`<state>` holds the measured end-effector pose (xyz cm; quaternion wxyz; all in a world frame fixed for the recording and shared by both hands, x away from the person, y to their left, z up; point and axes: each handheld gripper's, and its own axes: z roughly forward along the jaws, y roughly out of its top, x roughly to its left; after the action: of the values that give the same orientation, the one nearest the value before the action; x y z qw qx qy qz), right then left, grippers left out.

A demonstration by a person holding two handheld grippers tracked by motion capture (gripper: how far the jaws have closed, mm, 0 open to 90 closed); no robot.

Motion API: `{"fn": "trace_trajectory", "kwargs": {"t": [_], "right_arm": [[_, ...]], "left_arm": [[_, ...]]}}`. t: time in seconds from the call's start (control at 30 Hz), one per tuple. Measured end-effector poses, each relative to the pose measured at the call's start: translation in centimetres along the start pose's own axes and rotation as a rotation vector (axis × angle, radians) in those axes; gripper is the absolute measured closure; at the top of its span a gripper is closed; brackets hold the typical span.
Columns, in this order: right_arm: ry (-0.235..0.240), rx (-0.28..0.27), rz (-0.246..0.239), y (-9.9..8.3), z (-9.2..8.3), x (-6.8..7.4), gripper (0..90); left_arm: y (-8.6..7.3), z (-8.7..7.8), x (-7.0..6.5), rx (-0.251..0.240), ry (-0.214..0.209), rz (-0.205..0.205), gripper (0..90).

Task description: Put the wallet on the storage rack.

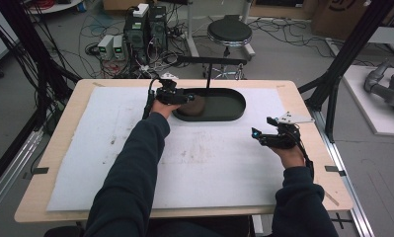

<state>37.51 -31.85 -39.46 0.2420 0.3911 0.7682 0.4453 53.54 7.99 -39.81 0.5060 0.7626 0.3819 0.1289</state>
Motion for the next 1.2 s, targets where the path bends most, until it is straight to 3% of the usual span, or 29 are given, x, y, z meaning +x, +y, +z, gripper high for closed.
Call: {"fn": "trace_trajectory", "kwargs": {"t": [0.2,0.37,0.47,0.6,0.7,0.87,1.03,1.2], "right_arm": [[0.01,0.01,-0.014,0.0,0.3,0.2,21.7],[0.014,0.011,-0.039,0.1,0.6,0.7,21.4],[0.014,0.016,-0.055,0.1,0.8,1.0,21.4],[0.01,0.015,-0.058,0.0,0.7,1.2,21.2],[0.01,0.016,-0.062,0.0,0.6,1.2,21.2],[0.014,0.013,-0.069,0.0,0.6,1.3,21.2],[0.017,0.024,-0.072,-0.1,0.6,1.4,21.2],[0.008,0.016,-0.065,-0.3,0.2,1.4,21.2]], "left_arm": [[-0.4,-3.4,-0.8,-0.054,-0.024,0.008,37.2],[-1.3,-7.1,-1.6,-0.109,0.003,0.02,23.4],[-1.8,-9.4,-1.8,-0.155,0.008,0.03,22.5],[-3.4,-12.5,-2.2,-0.208,0.029,0.067,22.3],[-4.9,-14.4,-2.2,-0.235,0.043,0.066,22.3],[-6.8,-16.6,-2.2,-0.253,0.067,0.101,22.6],[-8.4,-18.3,-2.4,-0.275,0.09,0.11,22.6],[-9.9,-19.4,-2.4,-0.253,0.131,0.123,22.4]]}}
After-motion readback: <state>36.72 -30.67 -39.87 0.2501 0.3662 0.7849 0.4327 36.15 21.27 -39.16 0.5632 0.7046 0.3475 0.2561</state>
